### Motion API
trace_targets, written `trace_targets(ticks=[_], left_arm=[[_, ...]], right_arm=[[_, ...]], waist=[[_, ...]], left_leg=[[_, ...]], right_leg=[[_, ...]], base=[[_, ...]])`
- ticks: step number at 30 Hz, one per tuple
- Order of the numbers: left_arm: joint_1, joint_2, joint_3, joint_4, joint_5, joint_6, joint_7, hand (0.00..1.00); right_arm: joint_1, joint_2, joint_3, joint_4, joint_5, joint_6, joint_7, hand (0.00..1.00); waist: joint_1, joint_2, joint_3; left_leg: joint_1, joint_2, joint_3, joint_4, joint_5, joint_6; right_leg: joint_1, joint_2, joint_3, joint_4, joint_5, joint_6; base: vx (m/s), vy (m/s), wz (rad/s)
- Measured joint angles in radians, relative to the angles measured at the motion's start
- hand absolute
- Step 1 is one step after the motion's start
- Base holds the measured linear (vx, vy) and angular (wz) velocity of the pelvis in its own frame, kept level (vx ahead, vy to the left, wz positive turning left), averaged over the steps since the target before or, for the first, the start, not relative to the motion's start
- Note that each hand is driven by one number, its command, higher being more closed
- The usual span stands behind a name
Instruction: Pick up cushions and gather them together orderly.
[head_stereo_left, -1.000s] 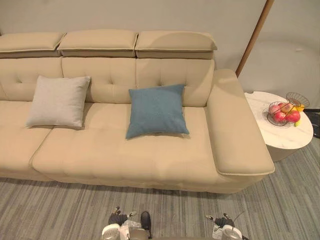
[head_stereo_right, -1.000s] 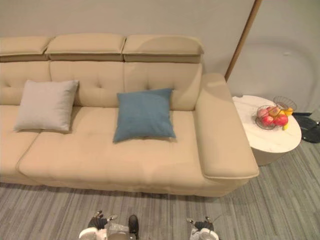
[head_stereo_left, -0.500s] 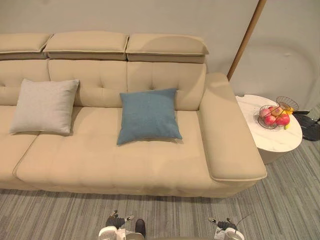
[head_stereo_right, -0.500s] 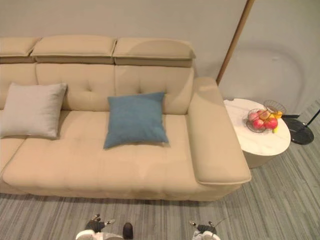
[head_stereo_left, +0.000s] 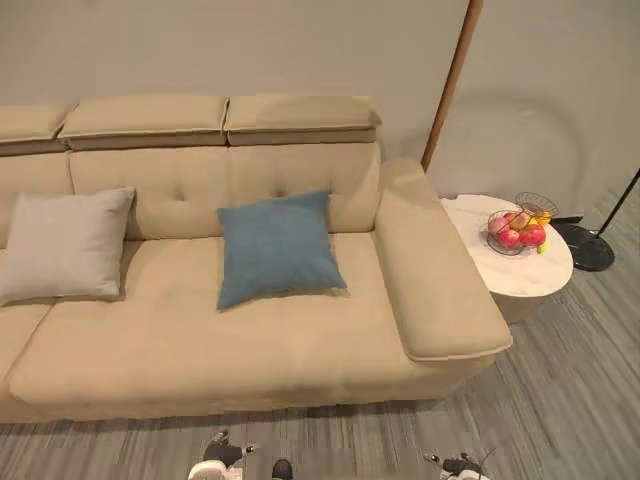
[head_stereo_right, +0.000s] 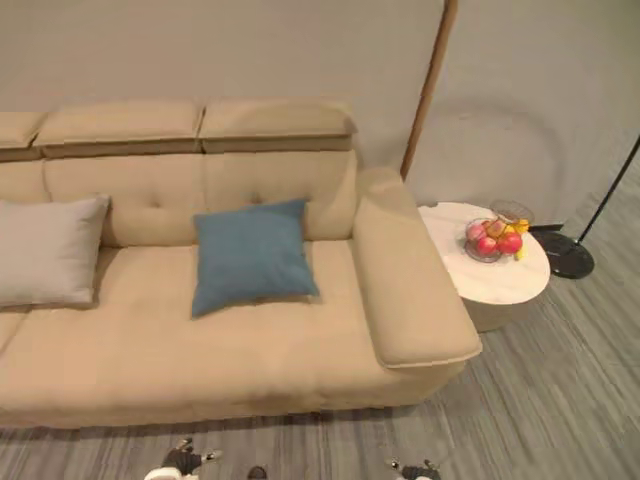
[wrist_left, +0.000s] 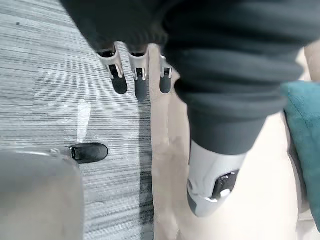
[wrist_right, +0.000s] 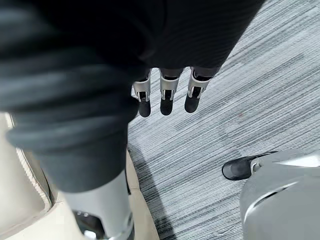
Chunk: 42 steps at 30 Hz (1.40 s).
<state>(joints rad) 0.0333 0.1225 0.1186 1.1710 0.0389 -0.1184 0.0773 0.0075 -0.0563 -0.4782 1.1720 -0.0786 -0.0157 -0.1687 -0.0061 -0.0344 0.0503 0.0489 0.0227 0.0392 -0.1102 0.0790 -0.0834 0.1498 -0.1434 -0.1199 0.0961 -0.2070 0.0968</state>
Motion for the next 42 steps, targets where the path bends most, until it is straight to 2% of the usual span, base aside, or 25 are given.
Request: trace_targets(ticks=[7, 11, 17, 21, 24, 27, 30, 32, 33, 34, 35, 36, 37, 38, 39, 40, 41, 42], left_arm=[[-0.006, 0.015, 0.0, -0.002, 0.0, -0.001, 0.0, 0.0], [-0.01, 0.016, 0.0, -0.001, -0.001, 0.0, -0.001, 0.0], [-0.011, 0.015, 0.018, -0.002, -0.004, 0.009, -0.003, 0.0], [-0.012, 0.016, 0.019, -0.006, -0.003, 0.017, -0.005, 0.0], [-0.011, 0.015, 0.018, -0.013, -0.002, 0.017, -0.013, 0.0], [-0.025, 0.012, 0.015, -0.016, -0.003, 0.017, -0.02, 0.0], [-0.028, -0.001, 0.016, -0.022, -0.003, 0.016, -0.021, 0.0], [-0.028, -0.008, 0.029, -0.022, -0.003, 0.017, -0.022, 0.0], [-0.03, -0.019, 0.044, -0.022, -0.003, 0.017, -0.021, 0.0], [-0.033, -0.021, 0.053, -0.022, -0.003, 0.017, -0.021, 0.0], [-0.045, -0.022, 0.059, -0.023, -0.003, 0.017, -0.021, 0.0], [-0.051, -0.026, 0.059, -0.026, -0.003, 0.017, -0.021, 0.0], [-0.051, -0.025, 0.061, -0.041, -0.003, 0.017, -0.021, 0.0], [-0.051, -0.023, 0.062, -0.046, -0.003, 0.016, -0.022, 0.0], [-0.052, -0.03, 0.063, -0.053, -0.003, 0.016, -0.021, 0.0], [-0.056, -0.037, 0.065, -0.052, -0.003, 0.018, -0.021, 0.0], [-0.057, -0.049, 0.067, -0.053, -0.003, 0.017, -0.022, 0.0], [-0.055, -0.058, 0.07, -0.054, -0.003, 0.017, -0.022, 0.0]], right_arm=[[-0.028, 0.01, -0.022, 0.001, 0.0, -0.001, 0.0, 0.0], [-0.038, 0.01, -0.007, 0.0, 0.003, -0.002, 0.003, 0.0], [-0.031, 0.016, 0.024, -0.003, 0.056, -0.004, 0.011, 0.0], [0.006, 0.016, 0.049, -0.01, 0.059, -0.005, 0.011, 0.0], [0.013, 0.017, 0.05, -0.02, 0.058, -0.007, 0.01, 0.0], [0.01, 0.015, 0.05, -0.026, 0.058, -0.009, 0.01, 0.0], [0.013, 0.015, 0.049, -0.051, 0.057, -0.009, 0.009, 0.0], [-0.018, 0.016, 0.05, -0.062, 0.056, -0.012, 0.01, 0.0], [-0.042, 0.016, 0.052, -0.069, 0.055, -0.014, 0.009, 0.0], [-0.055, 0.018, 0.058, -0.08, 0.054, -0.013, 0.009, 0.0], [-0.056, 0.024, 0.073, -0.097, 0.05, -0.014, 0.009, 0.0], [-0.057, 0.024, 0.086, -0.097, 0.049, -0.013, 0.008, 0.0], [-0.055, 0.026, 0.112, -0.098, 0.048, -0.014, 0.007, 0.0], [-0.06, 0.025, 0.134, -0.098, 0.048, -0.014, 0.005, 0.0], [-0.055, 0.016, 0.144, -0.095, 0.044, -0.014, 0.005, 0.0], [-0.052, 0.005, 0.15, -0.09, 0.04, -0.014, 0.004, 0.0], [-0.054, -0.009, 0.171, -0.078, 0.039, -0.012, 0.003, 0.0], [-0.056, -0.011, 0.17, -0.073, 0.037, -0.011, 0.003, 0.0]], waist=[[0.004, -0.032, 0.015], [0.004, -0.018, 0.029], [0.004, 0.001, 0.046], [-0.005, 0.002, 0.049], [-0.004, 0.001, 0.05], [-0.004, -0.004, 0.059], [-0.008, 0.001, 0.063], [-0.003, 0.014, 0.062], [0.002, 0.027, 0.061], [0.003, 0.035, 0.065], [0.004, 0.038, 0.067], [0.006, 0.039, 0.067], [0.005, 0.041, 0.068], [0.007, 0.042, 0.069], [0.001, 0.038, 0.065], [-0.009, 0.064, 0.067], [-0.007, 0.094, 0.063], [-0.001, 0.1, 0.06]], left_leg=[[0.002, -0.008, -0.006, 0.001, -0.002, 0.002], [0.002, 0.002, 0.014, -0.001, -0.002, 0.002], [-0.016, 0.019, 0.073, -0.001, -0.011, -0.008], [-0.008, 0.028, 0.102, -0.001, -0.018, -0.008], [-0.002, 0.045, 0.162, 0.007, -0.025, -0.018], [-0.022, 0.045, 0.174, 0.068, -0.072, -0.025], [-0.025, 0.051, 0.238, 0.118, -0.112, -0.019], [-0.028, 0.069, 0.292, 0.139, -0.134, -0.005], [-0.027, 0.088, 0.368, 0.152, -0.153, 0.001], [-0.024, 0.102, 0.431, 0.167, -0.163, 0.011], [-0.022, 0.117, 0.507, 0.197, -0.174, 0.027], [-0.019, 0.127, 0.543, 0.215, -0.18, 0.035], [-0.008, 0.142, 0.605, 0.245, -0.189, 0.049], [0.009, 0.136, 0.644, 0.255, -0.203, 0.056], [0.033, 0.132, 0.717, 0.277, -0.25, 0.021], [0.036, 0.149, 0.748, 0.294, -0.276, 0.007], [0.042, 0.165, 0.795, 0.289, -0.289, -0.013], [0.048, 0.168, 0.822, 0.28, -0.287, -0.016]], right_leg=[[0.024, -0.005, -0.011, -0.024, 0.021, 0.007], [0.022, 0.001, -0.011, -0.031, 0.048, 0.004], [-0.023, 0.002, -0.006, -0.036, 0.049, 0.003], [-0.028, 0.007, 0.011, -0.039, 0.049, 0.002], [-0.062, 0.016, 0.071, -0.034, 0.052, -0.002], [-0.093, 0.021, 0.14, -0.032, 0.063, -0.004], [-0.126, 0.024, 0.225, -0.034, 0.078, 0.002], [-0.186, 0.045, 0.316, -0.034, 0.134, 0.014], [-0.232, 0.071, 0.369, -0.032, 0.186, 0.024], [-0.264, 0.09, 0.375, -0.029, 0.226, 0.022], [-0.302, 0.106, 0.321, -0.024, 0.275, 0.004], [-0.321, 0.114, 0.27, -0.016, 0.295, -0.019], [-0.347, 0.108, 0.077, -0.02, 0.32, -0.085], [-0.358, 0.077, -0.15, 0.024, 0.251, -0.177], [-0.361, 0.038, -0.403, 0.084, 0.154, -0.22], [-0.36, 0.032, -0.468, 0.105, 0.141, -0.226], [-0.359, 0.013, -0.593, 0.129, 0.082, -0.246], [-0.358, 0.002, -0.635, 0.149, 0.064, -0.247]], base=[[0.06, -0.021, 0.06], [-0.02, -0.008, -0.08], [-0.09, -0.012, -0.26], [-0.06, -0.01, -0.21], [0.0, 0.002, -0.56], [0.05, 0.025, -0.67], [0.08, 0.034, -0.93], [0.08, 0.025, -1.74], [0.05, 0.029, -2.25], [0.03, 0.016, -2.5], [0.03, -0.003, -1.92], [0.03, -0.052, -1.99], [0.02, -0.071, -1.74], [0.01, -0.111, -2.0], [0.0, -0.079, -1.44], [0.01, -0.071, -1.44], [0.03, -0.042, -1.03], [0.05, -0.077, -1.81]])
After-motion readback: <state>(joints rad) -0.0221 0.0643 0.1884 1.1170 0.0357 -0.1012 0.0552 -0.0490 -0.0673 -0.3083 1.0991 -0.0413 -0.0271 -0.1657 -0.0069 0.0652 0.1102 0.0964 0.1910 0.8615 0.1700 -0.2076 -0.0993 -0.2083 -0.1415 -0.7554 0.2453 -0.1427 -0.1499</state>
